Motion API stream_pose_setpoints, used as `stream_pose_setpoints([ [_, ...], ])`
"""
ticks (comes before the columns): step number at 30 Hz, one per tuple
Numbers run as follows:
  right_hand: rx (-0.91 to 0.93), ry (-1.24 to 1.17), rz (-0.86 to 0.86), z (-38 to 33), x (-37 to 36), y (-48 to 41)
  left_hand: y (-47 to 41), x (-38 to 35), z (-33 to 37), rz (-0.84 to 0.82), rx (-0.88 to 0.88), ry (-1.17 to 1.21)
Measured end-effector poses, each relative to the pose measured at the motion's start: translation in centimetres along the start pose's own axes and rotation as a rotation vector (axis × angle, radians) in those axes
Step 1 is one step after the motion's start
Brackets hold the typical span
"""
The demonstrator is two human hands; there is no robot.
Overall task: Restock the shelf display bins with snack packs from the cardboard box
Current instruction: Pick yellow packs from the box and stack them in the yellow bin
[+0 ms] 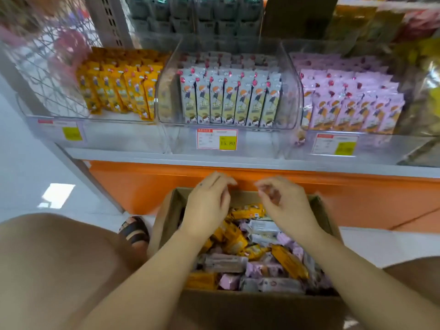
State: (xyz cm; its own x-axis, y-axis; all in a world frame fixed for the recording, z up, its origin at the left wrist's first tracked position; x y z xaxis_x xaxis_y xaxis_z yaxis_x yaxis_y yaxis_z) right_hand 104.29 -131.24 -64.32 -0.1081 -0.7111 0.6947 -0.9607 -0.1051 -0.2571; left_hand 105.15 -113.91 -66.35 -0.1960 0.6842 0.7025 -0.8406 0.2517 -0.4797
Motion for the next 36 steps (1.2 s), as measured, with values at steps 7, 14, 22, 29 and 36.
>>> stream_pose_setpoints([
  [7,-0.41,0.23,-0.295,11.0,-2.1,4.6,3.3,-5.6,-3.6,-0.351,0.247,-0.027],
  [14,-0.616,0.302,-0.405,14.9,-2.7,4.8,5.4,-7.8,-8.1,-0.715,0.567,-0.25],
  [22,-0.536,0.568,-0.543,11.2,-2.5,4.8,7.6,-8.0,-10.5,-0.831,0.685,-0.162],
  [29,-0.583,0.512,-0.756,10.9,-4.0,5.4,8.2,-7.3,-10.5,-0.899,0.703,-0.086],
  [36,-0.6,0.079,-0.703,8.2,-3.5,3.8,8.2,-6.5,-10.7,-0.972,0.569,-0.248],
])
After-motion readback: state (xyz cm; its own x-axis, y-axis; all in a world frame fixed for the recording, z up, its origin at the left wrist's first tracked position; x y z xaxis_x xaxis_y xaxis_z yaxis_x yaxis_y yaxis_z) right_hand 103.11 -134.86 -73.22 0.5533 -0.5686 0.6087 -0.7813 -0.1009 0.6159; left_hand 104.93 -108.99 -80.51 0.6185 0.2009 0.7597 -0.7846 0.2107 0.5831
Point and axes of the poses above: each hand's wrist, its own y-axis away from the middle knuckle, its own x-axis out of the back of the hand, z = x × y, the point moved 3 cm from there along -y, towards the middle knuckle, and after that the axes turned 4 degrees about -x, right-handed, at the moved point
